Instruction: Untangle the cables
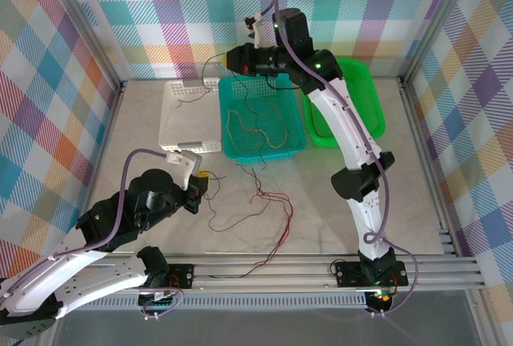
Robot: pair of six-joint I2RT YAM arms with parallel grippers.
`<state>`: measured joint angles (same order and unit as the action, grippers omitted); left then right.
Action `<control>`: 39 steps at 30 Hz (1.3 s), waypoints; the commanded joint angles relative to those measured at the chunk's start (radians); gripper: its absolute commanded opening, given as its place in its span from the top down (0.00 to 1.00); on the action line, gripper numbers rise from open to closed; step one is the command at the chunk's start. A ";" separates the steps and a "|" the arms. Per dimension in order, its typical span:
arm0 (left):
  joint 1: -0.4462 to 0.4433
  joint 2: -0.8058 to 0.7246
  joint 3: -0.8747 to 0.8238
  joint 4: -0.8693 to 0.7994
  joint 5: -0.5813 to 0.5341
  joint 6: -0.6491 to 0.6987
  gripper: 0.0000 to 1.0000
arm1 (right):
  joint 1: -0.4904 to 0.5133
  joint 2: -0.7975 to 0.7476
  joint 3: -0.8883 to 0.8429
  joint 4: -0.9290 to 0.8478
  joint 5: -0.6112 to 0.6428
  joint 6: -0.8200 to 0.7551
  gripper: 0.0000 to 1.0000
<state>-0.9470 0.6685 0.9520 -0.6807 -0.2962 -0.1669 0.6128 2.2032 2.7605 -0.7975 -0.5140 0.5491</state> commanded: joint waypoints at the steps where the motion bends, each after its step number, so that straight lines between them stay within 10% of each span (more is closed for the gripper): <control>1: 0.021 0.011 -0.006 0.035 0.036 0.007 1.00 | 0.003 0.019 0.058 0.146 -0.096 0.066 1.00; 5: 0.051 0.036 -0.001 0.041 0.081 -0.003 1.00 | 0.004 0.027 0.059 0.170 -0.113 0.085 1.00; 23: 0.110 0.200 0.171 0.013 0.045 -0.026 0.28 | 0.059 -0.071 -0.056 0.058 -0.172 0.048 1.00; 39: 0.114 0.243 0.224 0.089 -0.225 0.029 0.15 | 0.185 -0.313 -0.397 0.105 -0.191 0.116 1.00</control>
<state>-0.8452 0.9199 1.1637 -0.6540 -0.4473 -0.1669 0.7811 1.9335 2.4050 -0.7387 -0.6800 0.6334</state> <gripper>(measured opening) 0.849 0.066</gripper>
